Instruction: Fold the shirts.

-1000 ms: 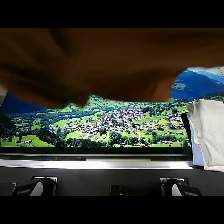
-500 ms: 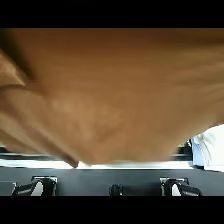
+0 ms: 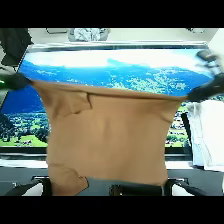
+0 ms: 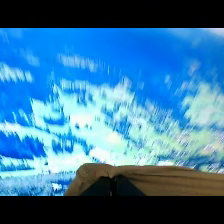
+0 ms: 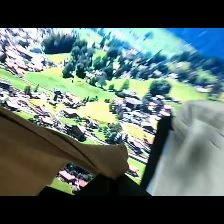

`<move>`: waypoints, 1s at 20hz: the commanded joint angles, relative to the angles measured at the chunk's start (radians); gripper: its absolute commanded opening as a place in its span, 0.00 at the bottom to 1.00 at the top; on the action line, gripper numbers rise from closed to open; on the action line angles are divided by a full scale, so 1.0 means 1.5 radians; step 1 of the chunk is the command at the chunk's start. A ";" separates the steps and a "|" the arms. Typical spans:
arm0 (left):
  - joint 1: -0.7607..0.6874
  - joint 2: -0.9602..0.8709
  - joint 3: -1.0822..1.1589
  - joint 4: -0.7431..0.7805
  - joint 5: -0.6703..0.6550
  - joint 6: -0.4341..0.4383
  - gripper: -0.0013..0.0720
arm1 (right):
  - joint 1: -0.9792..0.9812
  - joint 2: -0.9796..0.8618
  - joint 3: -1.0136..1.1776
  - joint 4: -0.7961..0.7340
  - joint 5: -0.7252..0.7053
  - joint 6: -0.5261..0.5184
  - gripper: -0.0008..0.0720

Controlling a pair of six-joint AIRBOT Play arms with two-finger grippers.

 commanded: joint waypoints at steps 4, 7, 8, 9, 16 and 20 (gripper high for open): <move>-0.068 -0.275 -0.045 -0.003 0.223 0.014 0.06 | 0.077 -0.232 -0.055 0.024 -0.411 0.057 0.05; -0.069 -0.356 0.051 -0.012 0.259 0.011 0.06 | 0.070 -0.251 -0.055 0.019 -0.579 0.154 0.05; -0.069 -0.375 0.082 -0.016 0.274 -0.001 0.06 | 0.068 -0.251 -0.055 0.015 -0.624 0.165 0.05; -0.070 -0.388 0.106 -0.016 0.287 -0.023 0.06 | 0.067 -0.251 -0.055 0.019 -0.657 0.165 0.05; -0.068 -0.407 0.122 -0.013 0.175 -0.052 0.06 | 0.066 -0.233 -0.055 0.048 -0.424 0.104 0.05; -0.063 -0.355 0.121 0.057 -0.014 -0.011 0.06 | 0.066 -0.186 -0.056 -0.014 -0.193 0.068 0.05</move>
